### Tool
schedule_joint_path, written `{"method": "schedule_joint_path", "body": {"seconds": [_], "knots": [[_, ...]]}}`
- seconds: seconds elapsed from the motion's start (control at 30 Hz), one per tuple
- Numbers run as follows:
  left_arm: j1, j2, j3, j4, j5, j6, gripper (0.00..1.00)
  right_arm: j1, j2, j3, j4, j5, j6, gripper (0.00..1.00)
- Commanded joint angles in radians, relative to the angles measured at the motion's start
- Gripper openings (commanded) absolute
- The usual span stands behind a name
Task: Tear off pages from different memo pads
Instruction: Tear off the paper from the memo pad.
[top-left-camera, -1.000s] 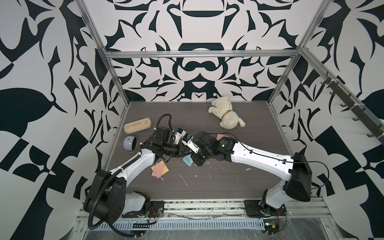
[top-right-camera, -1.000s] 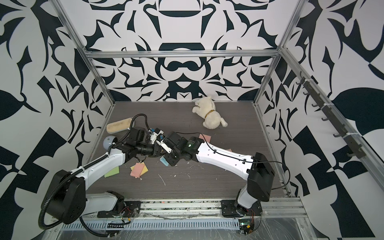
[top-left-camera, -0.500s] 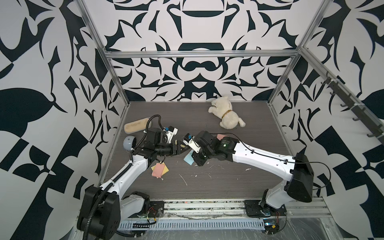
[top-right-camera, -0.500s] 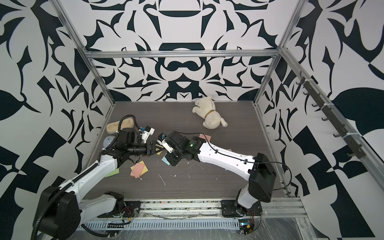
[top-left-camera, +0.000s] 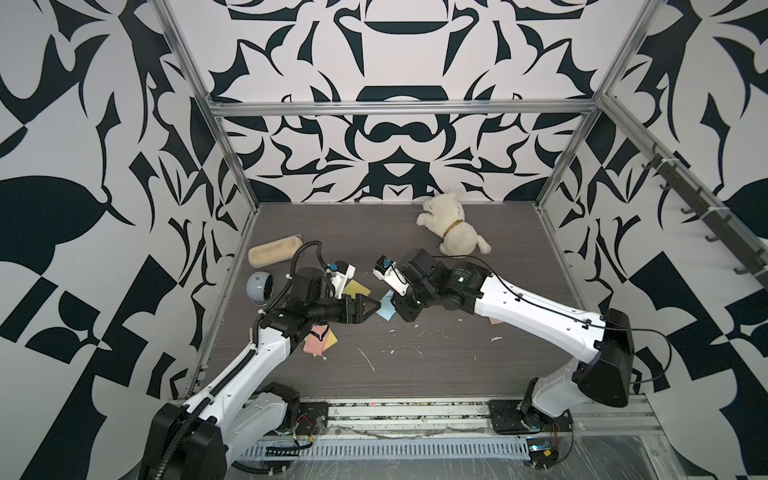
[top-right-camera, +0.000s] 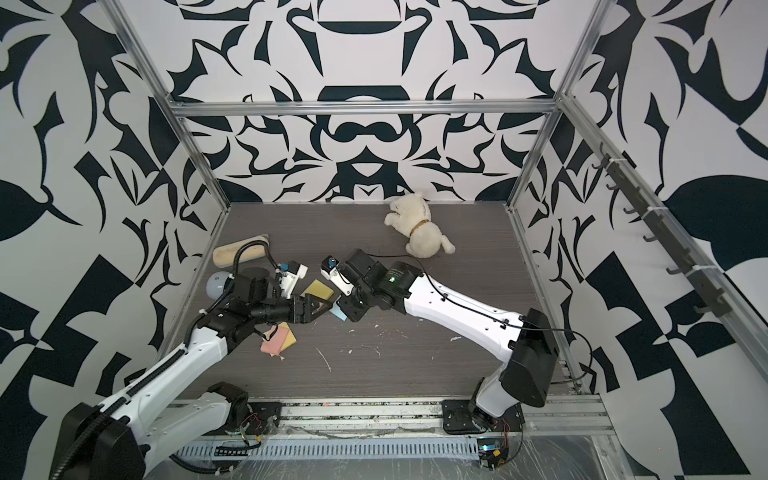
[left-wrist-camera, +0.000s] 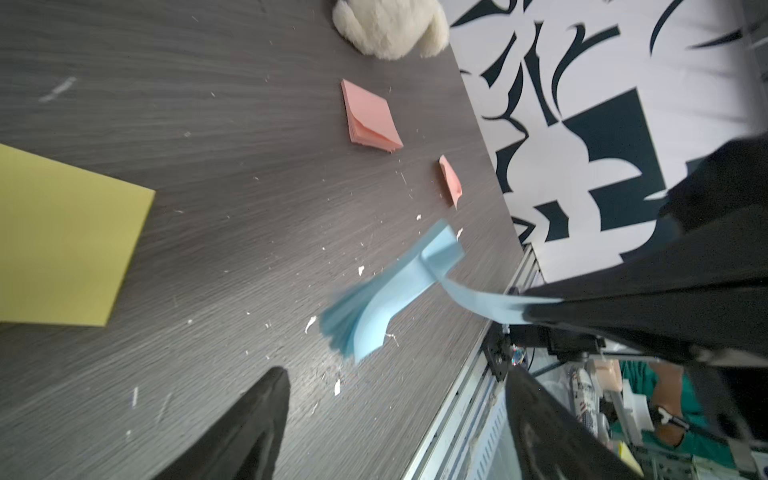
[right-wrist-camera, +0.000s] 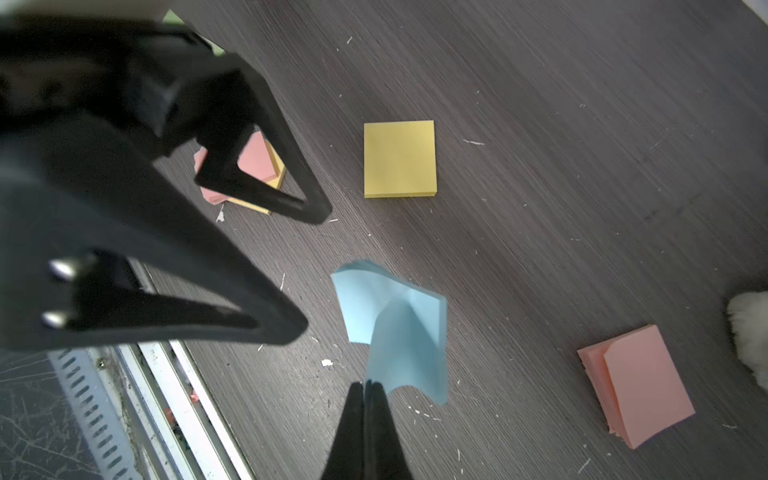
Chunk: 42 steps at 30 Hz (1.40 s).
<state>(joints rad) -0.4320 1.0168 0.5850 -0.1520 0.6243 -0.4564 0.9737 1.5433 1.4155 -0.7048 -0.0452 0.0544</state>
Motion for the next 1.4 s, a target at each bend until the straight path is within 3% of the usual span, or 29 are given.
{"method": "schedule_joint_path", "body": {"seconds": [0.0,0.3,0.47,0.6,0.73,0.83,0.93,1.07,1.17,1.37], "knots": [[-0.056,0.029,0.04,-0.007,-0.019,0.081,0.84,0.0,-0.038,0.07,-0.054,0.012,-0.049,0.0],[-0.08,0.115,0.104,-0.025,0.003,0.122,0.8,0.0,-0.04,0.134,-0.124,-0.023,-0.095,0.0],[-0.1,0.164,0.118,0.02,0.033,0.098,0.7,0.0,-0.042,0.136,-0.124,-0.023,-0.108,0.0],[-0.1,0.22,0.134,0.045,0.091,0.062,0.51,-0.014,-0.047,0.126,-0.122,-0.012,-0.113,0.0],[-0.1,0.25,0.147,0.029,0.095,0.069,0.18,-0.024,-0.054,0.122,-0.119,0.003,-0.107,0.0],[-0.098,0.25,0.15,0.023,0.092,0.087,0.01,-0.025,-0.059,0.118,-0.117,-0.025,-0.082,0.0],[-0.089,0.25,0.165,-0.017,0.092,0.133,0.0,-0.041,-0.082,0.128,-0.111,-0.162,-0.028,0.24],[-0.086,0.25,0.183,-0.076,0.113,0.211,0.0,-0.097,-0.124,0.076,-0.094,-0.26,0.028,0.38],[-0.088,0.245,0.187,-0.096,0.132,0.244,0.0,-0.081,-0.131,0.021,-0.136,-0.165,-0.008,0.48],[-0.087,0.247,0.197,-0.113,0.173,0.256,0.0,0.106,-0.088,-0.035,-0.173,0.16,-0.12,0.59]]}}
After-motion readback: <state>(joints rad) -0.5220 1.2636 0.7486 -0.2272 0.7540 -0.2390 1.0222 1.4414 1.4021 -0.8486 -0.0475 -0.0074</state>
